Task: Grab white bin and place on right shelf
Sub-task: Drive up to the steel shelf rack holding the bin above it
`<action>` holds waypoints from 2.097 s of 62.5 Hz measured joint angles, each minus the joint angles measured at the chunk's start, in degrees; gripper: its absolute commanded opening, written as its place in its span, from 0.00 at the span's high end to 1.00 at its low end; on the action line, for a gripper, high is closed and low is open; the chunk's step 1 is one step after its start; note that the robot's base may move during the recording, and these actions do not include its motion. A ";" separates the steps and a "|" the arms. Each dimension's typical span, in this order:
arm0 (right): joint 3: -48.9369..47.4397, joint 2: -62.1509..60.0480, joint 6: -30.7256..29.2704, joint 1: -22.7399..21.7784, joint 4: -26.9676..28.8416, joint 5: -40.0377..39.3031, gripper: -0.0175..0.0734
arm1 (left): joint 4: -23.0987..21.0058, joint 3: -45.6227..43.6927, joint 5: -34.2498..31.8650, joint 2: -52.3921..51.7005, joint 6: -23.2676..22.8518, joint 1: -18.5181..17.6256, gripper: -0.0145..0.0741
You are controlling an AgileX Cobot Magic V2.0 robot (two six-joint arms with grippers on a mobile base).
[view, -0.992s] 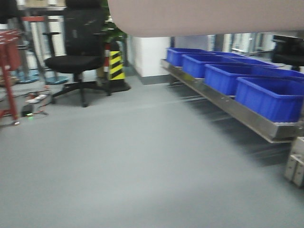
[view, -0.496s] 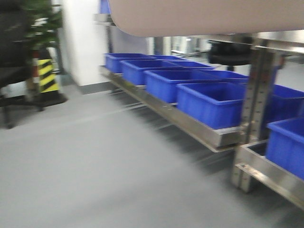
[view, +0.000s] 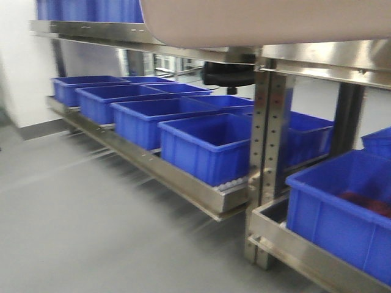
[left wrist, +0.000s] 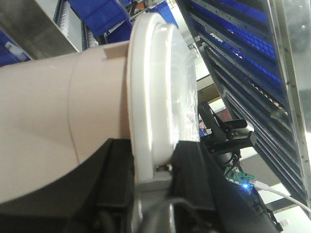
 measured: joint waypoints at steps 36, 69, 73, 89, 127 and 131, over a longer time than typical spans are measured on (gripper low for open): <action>0.00 0.00 0.00 0.00 0.10 0.00 0.74 | 0.00 0.00 0.09 0.00 0.00 0.00 0.98; 0.00 0.00 0.00 0.00 0.10 -0.21 0.74 | 0.00 0.00 0.09 0.00 0.00 -0.02 0.98; 0.00 0.00 0.00 0.00 0.10 -0.21 0.74 | 0.00 0.00 0.21 0.00 0.00 -0.02 0.98; 0.00 0.00 0.00 0.00 0.10 -0.37 0.74 | 0.00 0.00 0.21 0.00 0.00 -0.12 0.98; 0.00 0.00 0.00 0.00 0.10 -0.49 0.74 | 0.00 0.00 0.42 0.00 0.00 -0.12 0.98; 0.00 0.00 0.00 0.00 0.10 -0.49 0.74 | 0.00 0.00 0.42 0.00 0.00 -0.12 0.98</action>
